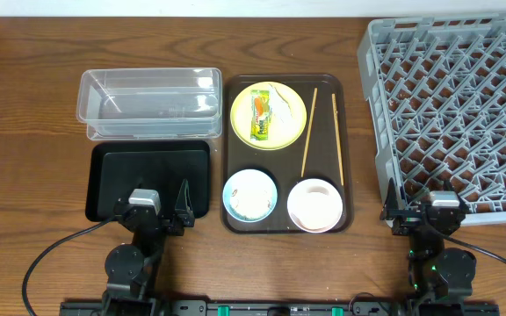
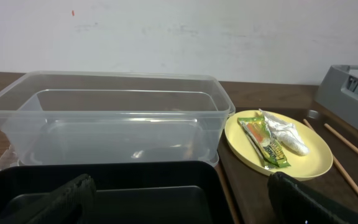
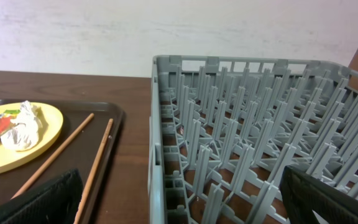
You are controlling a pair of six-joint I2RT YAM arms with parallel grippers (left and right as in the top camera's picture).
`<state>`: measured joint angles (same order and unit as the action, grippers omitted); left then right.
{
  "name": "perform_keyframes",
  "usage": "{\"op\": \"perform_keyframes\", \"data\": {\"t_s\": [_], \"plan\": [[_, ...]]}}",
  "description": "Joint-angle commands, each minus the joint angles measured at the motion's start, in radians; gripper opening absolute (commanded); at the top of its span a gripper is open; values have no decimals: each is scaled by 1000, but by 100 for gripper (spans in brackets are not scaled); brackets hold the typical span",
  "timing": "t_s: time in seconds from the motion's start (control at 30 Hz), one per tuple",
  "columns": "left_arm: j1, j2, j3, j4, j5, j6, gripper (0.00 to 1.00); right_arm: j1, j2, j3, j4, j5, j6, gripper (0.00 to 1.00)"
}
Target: Sort waste into correct bins and load items into the dishwasher rack
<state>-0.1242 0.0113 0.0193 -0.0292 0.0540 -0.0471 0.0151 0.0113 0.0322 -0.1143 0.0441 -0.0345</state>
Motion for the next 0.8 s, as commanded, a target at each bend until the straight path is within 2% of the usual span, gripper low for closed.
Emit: {"op": "perform_keyframes", "data": {"t_s": [0.0,0.13,0.37,0.5,0.63,0.77], "plan": [[5,-6,-15,-34,10,17,91,-8,-3,-7,5,0,-4,99],[5,-6,-15,-16,19,16,91,-8,-3,-7,16,0,-4,99],[5,-6,-14,100,75,16,91,-8,-3,-6,70,-61,-2,99],[5,-3,26,104,78,-3,91,-8,-1,15,73,-107,146,99],[5,63,140,36,87,-45,91,-8,50,90,60,-206,235,99],[5,246,348,-133,129,-48,91,-8,200,251,-19,-261,244,99]]}}
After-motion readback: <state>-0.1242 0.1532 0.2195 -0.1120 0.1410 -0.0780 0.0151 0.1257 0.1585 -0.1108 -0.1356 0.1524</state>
